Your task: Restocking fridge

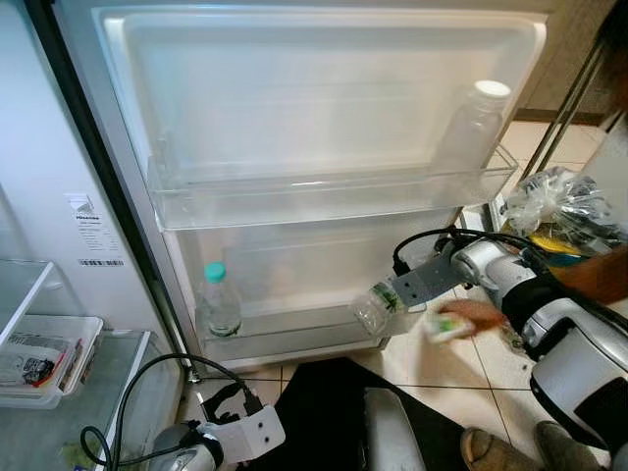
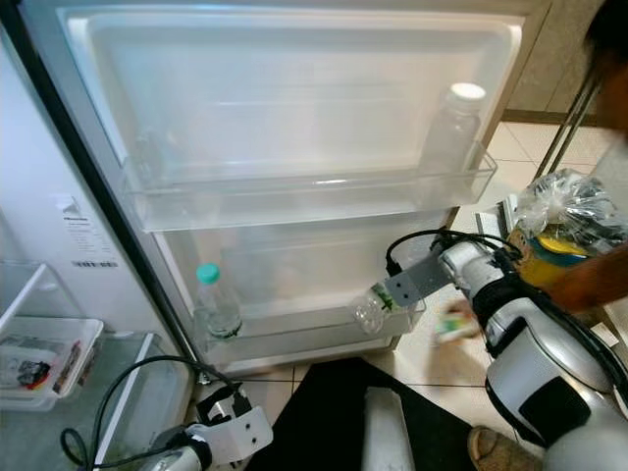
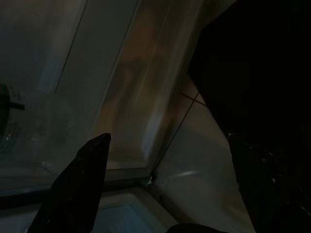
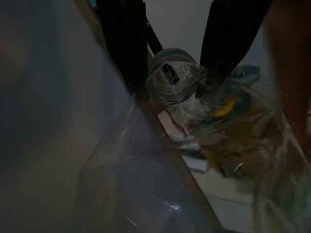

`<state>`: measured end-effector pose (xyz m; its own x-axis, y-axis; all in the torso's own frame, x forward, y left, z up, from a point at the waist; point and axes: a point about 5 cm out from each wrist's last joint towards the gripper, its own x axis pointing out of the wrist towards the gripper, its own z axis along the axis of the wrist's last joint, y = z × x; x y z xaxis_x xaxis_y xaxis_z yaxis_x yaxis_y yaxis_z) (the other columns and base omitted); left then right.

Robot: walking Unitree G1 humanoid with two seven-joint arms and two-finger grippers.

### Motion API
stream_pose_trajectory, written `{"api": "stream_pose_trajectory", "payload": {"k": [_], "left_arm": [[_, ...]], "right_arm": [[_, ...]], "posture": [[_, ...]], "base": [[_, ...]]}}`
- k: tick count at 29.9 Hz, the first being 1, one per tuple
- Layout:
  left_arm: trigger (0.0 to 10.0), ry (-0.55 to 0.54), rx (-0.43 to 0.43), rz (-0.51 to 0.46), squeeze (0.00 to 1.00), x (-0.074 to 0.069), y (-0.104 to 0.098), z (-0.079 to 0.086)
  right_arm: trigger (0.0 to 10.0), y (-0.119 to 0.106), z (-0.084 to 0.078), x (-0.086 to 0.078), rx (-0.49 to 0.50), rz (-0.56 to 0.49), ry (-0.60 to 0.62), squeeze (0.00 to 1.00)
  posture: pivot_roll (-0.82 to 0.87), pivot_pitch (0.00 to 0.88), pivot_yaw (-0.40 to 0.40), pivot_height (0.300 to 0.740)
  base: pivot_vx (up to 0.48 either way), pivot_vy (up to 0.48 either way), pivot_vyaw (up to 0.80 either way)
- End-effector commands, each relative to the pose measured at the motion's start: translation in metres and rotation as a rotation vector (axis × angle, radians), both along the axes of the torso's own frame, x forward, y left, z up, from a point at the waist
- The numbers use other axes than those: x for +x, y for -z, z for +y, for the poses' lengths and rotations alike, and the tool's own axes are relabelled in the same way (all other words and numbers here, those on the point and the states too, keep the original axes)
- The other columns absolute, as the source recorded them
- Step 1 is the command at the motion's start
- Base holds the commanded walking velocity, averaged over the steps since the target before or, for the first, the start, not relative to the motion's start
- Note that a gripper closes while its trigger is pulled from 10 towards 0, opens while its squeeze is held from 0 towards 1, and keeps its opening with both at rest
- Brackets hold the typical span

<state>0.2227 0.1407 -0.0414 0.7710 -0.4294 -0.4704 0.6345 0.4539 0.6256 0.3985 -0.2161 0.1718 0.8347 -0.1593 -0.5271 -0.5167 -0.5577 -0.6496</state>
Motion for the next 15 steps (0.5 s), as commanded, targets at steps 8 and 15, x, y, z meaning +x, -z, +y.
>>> {"api": "stream_pose_trajectory", "payload": {"k": [8, 15], "left_arm": [[10.0, 0.000, -0.009, 0.025, 0.00, -0.007, 0.005, -0.006], [10.0, 0.005, -0.010, 0.025, 0.00, -0.008, 0.006, -0.007]], "right_arm": [[10.0, 0.001, 0.002, 0.002, -0.002, -0.044, -0.001, 0.00], [10.0, 0.019, 0.013, -0.002, -0.058, -0.001, -0.113, 0.00]], "posture": [[-0.08, 0.136, -0.085, 0.453], [-0.08, 0.131, -0.082, 0.453]], "base": [[0.000, 0.000, 0.00], [0.000, 0.000, 0.00]]}}
